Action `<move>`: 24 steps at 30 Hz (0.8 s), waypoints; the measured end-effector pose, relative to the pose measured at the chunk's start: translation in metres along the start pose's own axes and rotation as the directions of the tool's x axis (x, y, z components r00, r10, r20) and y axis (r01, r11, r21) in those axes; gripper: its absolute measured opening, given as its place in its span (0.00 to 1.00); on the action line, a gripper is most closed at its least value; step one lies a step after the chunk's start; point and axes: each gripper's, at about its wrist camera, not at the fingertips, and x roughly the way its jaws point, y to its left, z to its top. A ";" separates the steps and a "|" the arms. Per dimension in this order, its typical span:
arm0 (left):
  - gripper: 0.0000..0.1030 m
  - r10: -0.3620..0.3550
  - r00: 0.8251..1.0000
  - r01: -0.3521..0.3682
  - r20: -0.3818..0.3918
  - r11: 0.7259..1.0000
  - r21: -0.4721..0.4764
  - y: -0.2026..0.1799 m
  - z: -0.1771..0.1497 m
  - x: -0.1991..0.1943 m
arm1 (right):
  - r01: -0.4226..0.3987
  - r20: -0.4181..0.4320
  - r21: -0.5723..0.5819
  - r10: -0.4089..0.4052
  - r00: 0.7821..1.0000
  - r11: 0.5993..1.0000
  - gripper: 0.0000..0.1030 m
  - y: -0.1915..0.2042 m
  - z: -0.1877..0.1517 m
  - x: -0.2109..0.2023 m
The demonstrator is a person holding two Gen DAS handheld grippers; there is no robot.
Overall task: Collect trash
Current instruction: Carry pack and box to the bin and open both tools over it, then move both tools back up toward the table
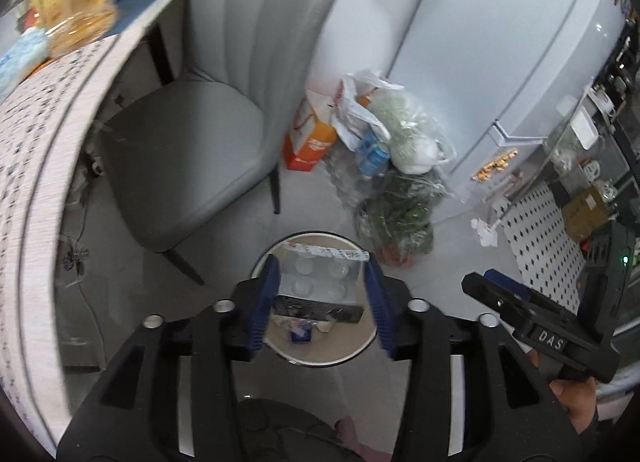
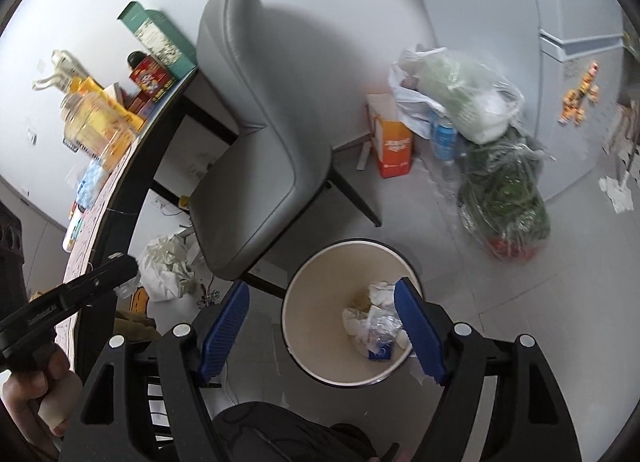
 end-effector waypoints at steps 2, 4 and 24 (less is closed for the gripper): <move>0.83 -0.020 1.000 0.020 0.009 1.000 -0.004 -0.006 0.004 0.004 | 0.003 0.008 0.012 -0.004 1.000 1.000 0.72 -0.007 -0.001 -0.006; 0.93 0.005 0.999 -0.004 0.033 1.000 -0.007 -0.009 0.006 0.003 | 0.005 0.014 0.020 -0.005 1.000 1.000 0.72 -0.010 -0.001 -0.010; 0.94 0.057 0.984 -0.039 0.167 0.993 -0.107 0.046 -0.023 -0.094 | -0.046 0.042 -0.087 0.050 0.998 0.995 0.92 0.053 -0.010 -0.043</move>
